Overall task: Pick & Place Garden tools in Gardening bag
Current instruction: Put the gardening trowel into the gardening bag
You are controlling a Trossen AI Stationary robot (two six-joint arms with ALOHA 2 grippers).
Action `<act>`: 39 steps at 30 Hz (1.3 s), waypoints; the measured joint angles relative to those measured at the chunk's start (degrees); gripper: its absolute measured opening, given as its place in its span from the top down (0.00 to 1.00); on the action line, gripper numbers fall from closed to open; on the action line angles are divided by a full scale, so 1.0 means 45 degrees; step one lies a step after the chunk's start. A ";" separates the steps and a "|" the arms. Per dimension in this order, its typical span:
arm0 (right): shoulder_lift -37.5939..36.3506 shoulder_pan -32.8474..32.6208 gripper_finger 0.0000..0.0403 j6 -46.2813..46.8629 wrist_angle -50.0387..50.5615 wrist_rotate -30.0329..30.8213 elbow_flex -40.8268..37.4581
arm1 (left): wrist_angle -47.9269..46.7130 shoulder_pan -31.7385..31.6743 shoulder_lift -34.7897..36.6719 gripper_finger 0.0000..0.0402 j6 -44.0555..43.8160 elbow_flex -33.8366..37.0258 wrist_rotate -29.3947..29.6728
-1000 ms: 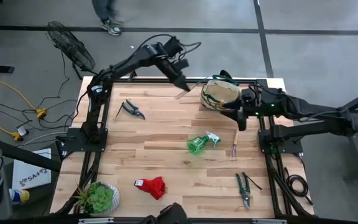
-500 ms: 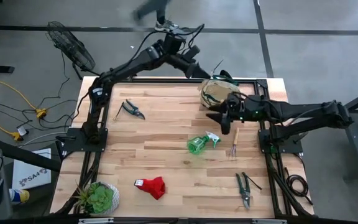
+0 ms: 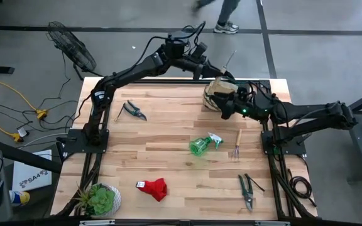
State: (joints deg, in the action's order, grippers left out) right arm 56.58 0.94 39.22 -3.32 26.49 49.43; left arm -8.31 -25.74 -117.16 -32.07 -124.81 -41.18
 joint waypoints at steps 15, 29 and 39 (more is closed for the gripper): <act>-0.0010 -0.2708 0.54 -0.8321 -0.4882 0.5614 -0.0005 | 0.7220 -0.0019 0.0000 0.87 -0.2302 -0.0005 0.0963; 0.0813 -0.1345 0.54 -1.2484 -1.0443 0.2816 -0.0005 | 0.9990 0.0503 0.0000 0.87 -0.2172 -0.0010 0.1531; 0.1720 -0.0438 0.54 -1.2153 -1.2189 0.1075 -0.0010 | 1.0056 0.0481 0.0000 0.87 -0.2176 -0.0010 0.1280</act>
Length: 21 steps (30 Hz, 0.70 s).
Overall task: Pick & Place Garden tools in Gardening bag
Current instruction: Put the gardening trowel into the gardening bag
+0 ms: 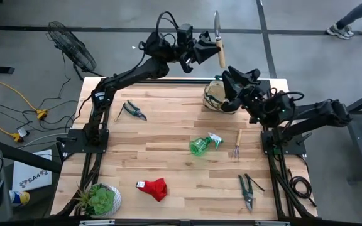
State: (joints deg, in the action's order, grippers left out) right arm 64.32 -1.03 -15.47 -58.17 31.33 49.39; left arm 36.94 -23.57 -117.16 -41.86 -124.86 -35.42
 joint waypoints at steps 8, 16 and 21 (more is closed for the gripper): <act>0.0591 0.0632 0.54 0.0634 -0.0490 -0.0451 0.0224 | -0.0013 0.0183 0.0000 0.87 0.0011 0.0000 -0.0020; 0.1053 0.0844 0.54 0.0779 -0.0413 -0.1046 0.0804 | -0.0096 0.0184 0.0000 0.87 0.0009 0.0000 -0.0022; 0.1024 0.0846 0.54 0.0726 -0.0572 -0.1020 0.0826 | -0.0107 0.0184 0.0000 0.87 0.0008 0.0000 -0.0029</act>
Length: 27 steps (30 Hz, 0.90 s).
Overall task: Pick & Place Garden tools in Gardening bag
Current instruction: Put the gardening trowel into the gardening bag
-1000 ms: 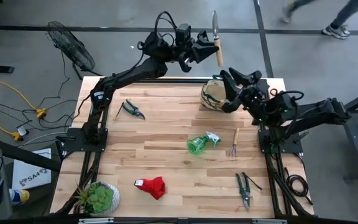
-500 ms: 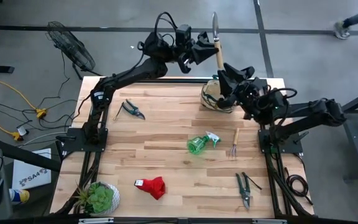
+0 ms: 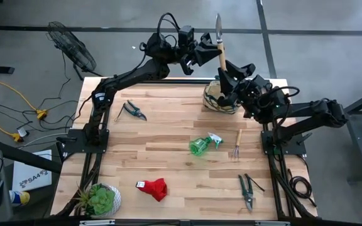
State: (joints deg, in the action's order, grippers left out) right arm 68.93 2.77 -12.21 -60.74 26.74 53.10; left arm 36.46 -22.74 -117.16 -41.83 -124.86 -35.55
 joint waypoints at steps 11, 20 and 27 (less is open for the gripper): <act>-0.0005 -0.0001 0.54 0.0019 -0.0045 0.0175 0.0000 | -0.0145 0.0000 0.0000 0.87 -0.0004 0.0010 0.0000; -0.0005 -0.0001 0.71 -0.0004 0.0103 0.0219 0.0000 | -0.0232 0.0000 0.0000 0.87 -0.0006 0.0010 -0.0005; -0.0005 -0.0001 0.85 -0.0005 0.0125 0.0088 0.0000 | -0.0318 -0.0010 0.0000 0.87 0.0021 0.0010 -0.0047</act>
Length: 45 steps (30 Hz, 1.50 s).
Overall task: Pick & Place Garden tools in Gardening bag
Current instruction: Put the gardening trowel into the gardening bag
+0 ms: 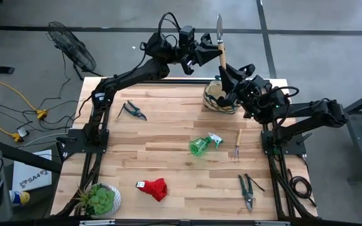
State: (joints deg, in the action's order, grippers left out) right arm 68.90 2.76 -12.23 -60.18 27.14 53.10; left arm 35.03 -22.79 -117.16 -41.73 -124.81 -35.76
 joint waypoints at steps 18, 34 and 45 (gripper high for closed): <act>0.0000 -0.0455 0.85 -0.0529 0.0181 0.0960 0.0000 | -0.0202 -0.0015 0.0005 0.64 0.0253 0.0000 -0.0577; -0.1458 -0.1948 0.85 -0.0462 0.3473 0.6151 0.0240 | -0.0090 -0.1804 0.0215 0.62 -0.0557 0.0003 -0.5052; -0.1860 -0.3797 0.85 0.3398 1.1838 0.9583 0.3875 | -0.0176 -0.3633 0.0786 0.62 -0.1566 -0.0015 -0.8030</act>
State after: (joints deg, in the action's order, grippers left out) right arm 60.53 -14.32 3.06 -6.91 70.26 70.54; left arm 34.24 -39.14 -113.63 -48.78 -124.88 -71.89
